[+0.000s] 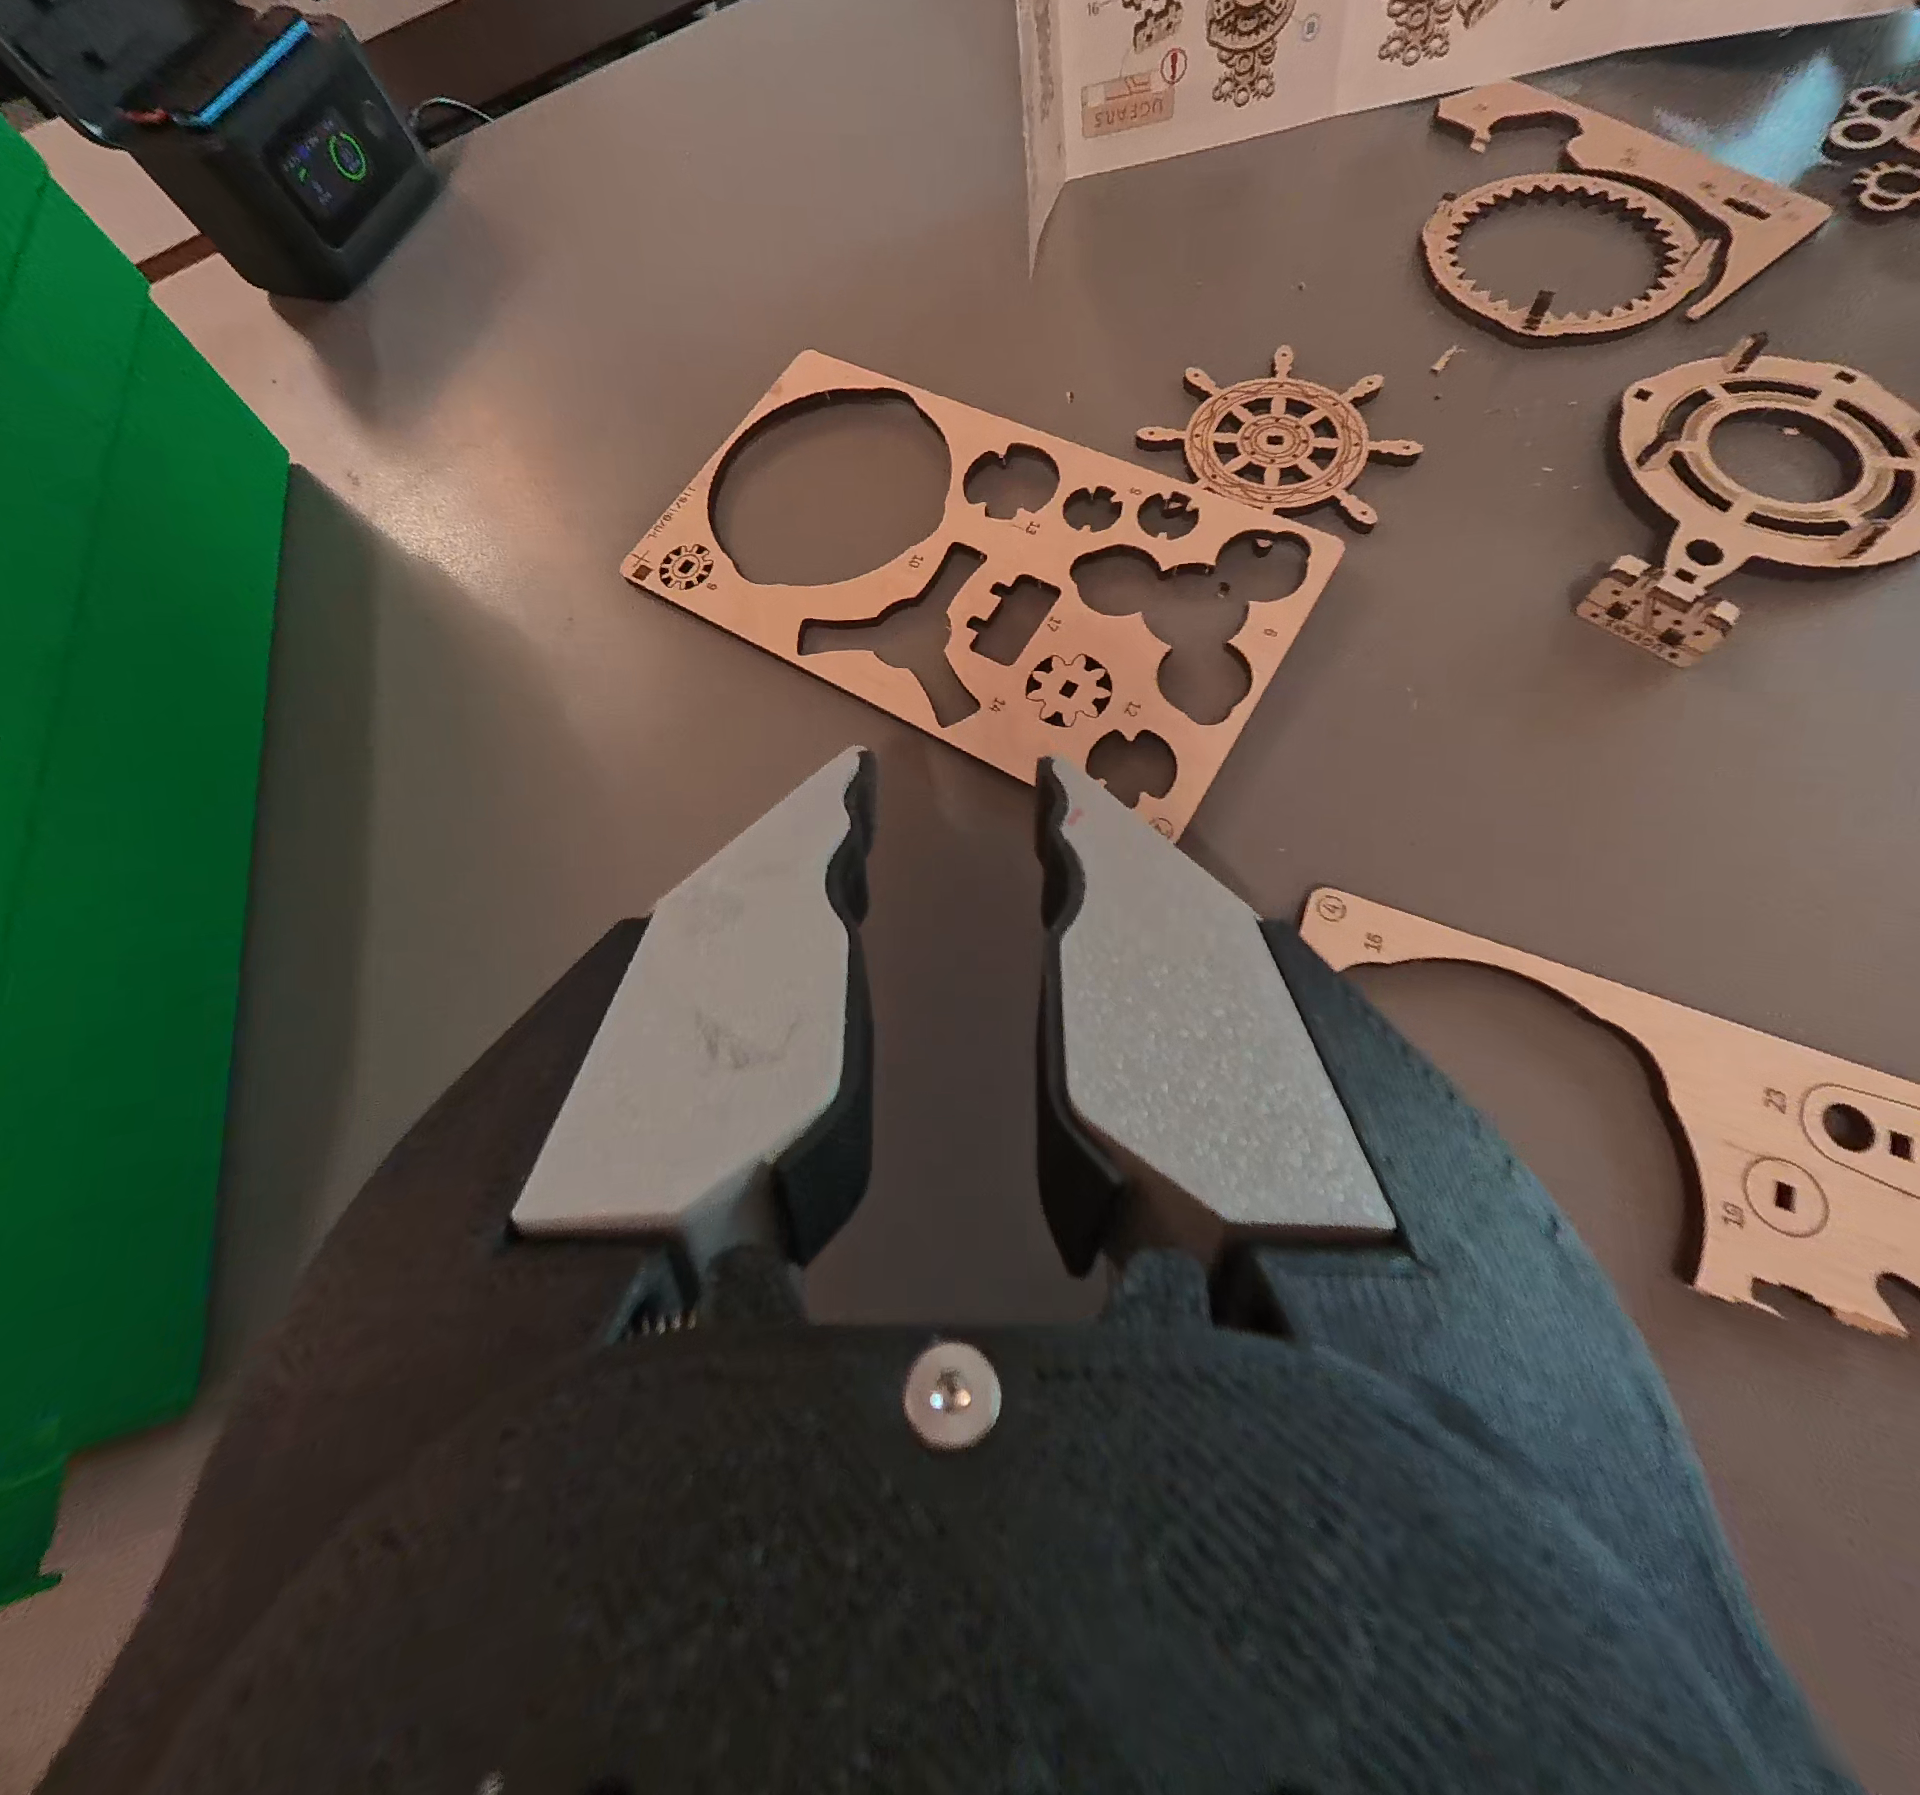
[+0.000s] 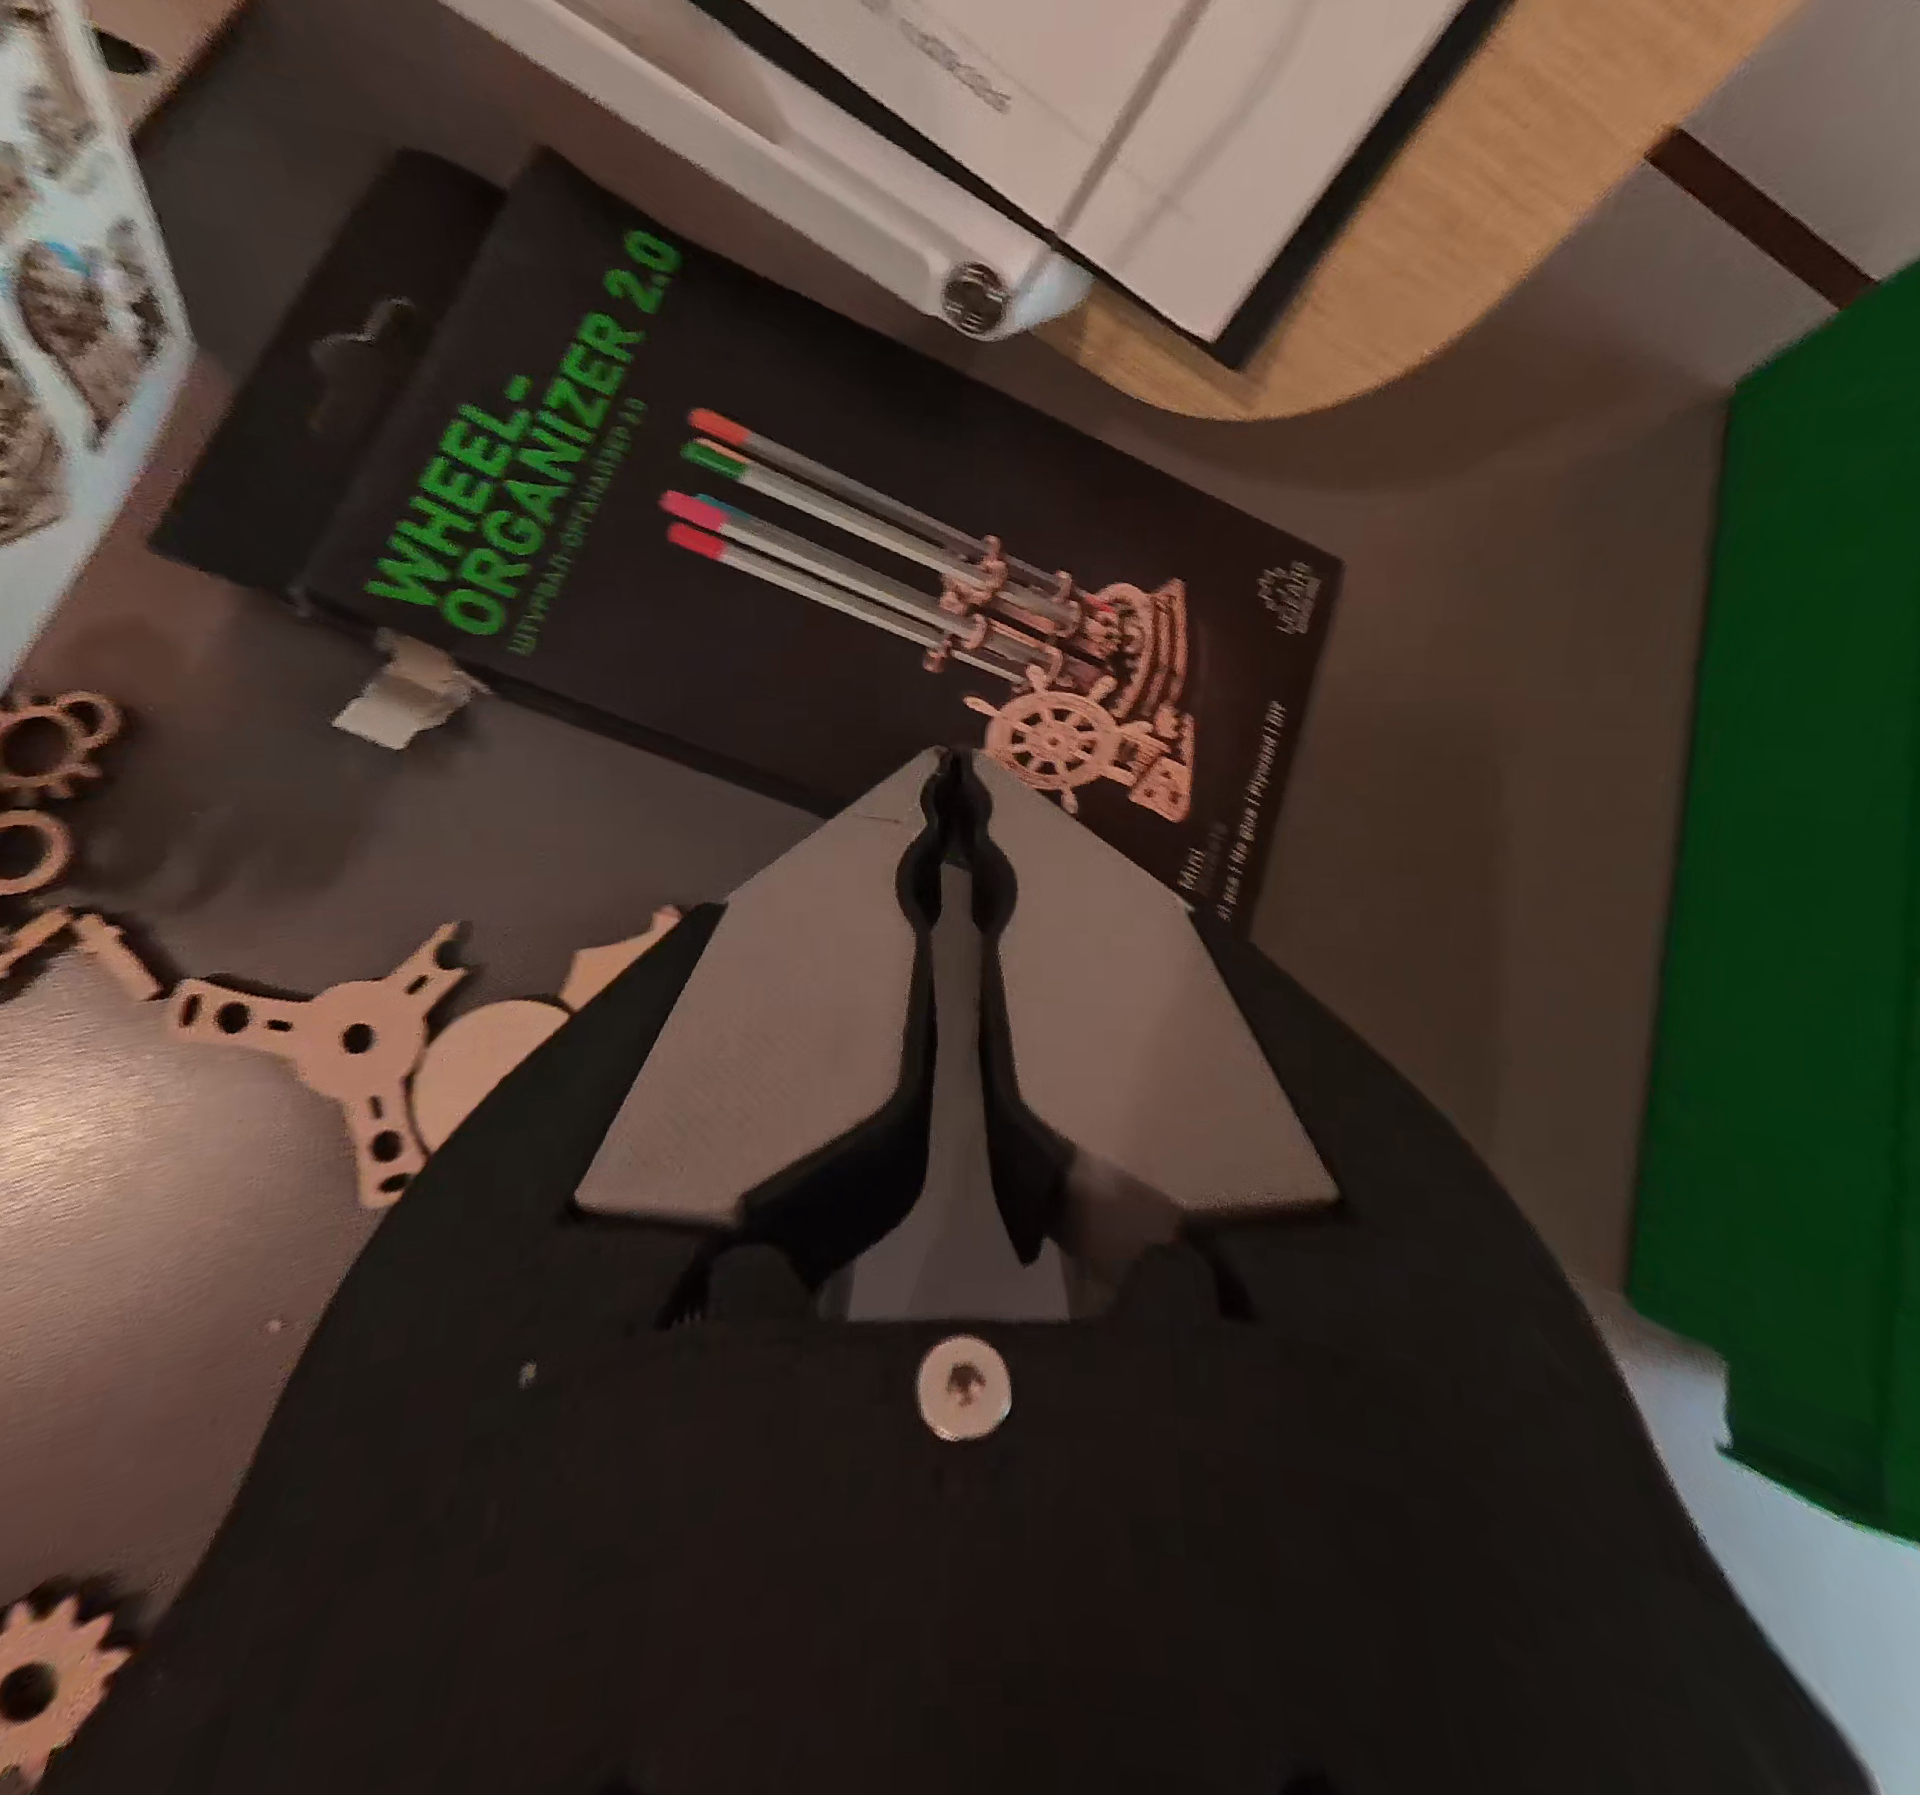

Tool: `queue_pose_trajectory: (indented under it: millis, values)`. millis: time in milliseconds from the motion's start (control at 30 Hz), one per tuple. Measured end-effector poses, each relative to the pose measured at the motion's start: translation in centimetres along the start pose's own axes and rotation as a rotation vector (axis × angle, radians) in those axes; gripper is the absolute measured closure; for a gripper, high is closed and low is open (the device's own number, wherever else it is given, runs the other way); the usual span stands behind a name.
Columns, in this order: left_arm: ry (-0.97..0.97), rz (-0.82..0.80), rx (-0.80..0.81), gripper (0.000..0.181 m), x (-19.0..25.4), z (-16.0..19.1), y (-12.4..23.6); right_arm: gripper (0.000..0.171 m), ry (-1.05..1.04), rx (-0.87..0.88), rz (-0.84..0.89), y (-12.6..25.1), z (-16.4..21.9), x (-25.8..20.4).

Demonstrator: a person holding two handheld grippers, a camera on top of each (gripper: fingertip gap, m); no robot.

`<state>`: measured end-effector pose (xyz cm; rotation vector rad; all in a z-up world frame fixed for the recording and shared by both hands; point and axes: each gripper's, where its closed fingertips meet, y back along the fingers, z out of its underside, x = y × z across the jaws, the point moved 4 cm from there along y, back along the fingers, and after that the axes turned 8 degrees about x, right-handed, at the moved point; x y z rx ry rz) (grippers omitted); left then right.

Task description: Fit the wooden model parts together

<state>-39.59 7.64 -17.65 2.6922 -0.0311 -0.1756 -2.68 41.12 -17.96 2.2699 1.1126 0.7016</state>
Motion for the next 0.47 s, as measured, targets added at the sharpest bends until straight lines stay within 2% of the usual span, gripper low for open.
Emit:
queue_pose_trajectory:
  millis: [33,100,267,367,467]
  values:
    - [-0.001,0.0,0.002,0.154,0.0,0.0,0.0,0.171,-0.014,-0.008,0.029,0.2,0.2,0.5]
    - [0.004,0.002,0.01,0.154,-0.3,-0.2,0.1,0.171,-0.047,0.009,0.053,1.3,-0.1,1.0]
    - [0.002,-0.002,0.057,0.154,-1.6,-1.8,0.0,0.158,-0.039,0.33,0.072,8.7,-6.2,-2.0]
    - [-0.021,0.038,0.083,0.152,-1.8,-3.5,-1.0,0.151,0.017,0.455,-0.093,12.5,-9.6,-7.7]
    - [-0.035,0.09,0.026,0.149,-2.0,-3.8,-3.0,0.162,0.068,0.548,-0.355,14.6,-11.7,-15.6]
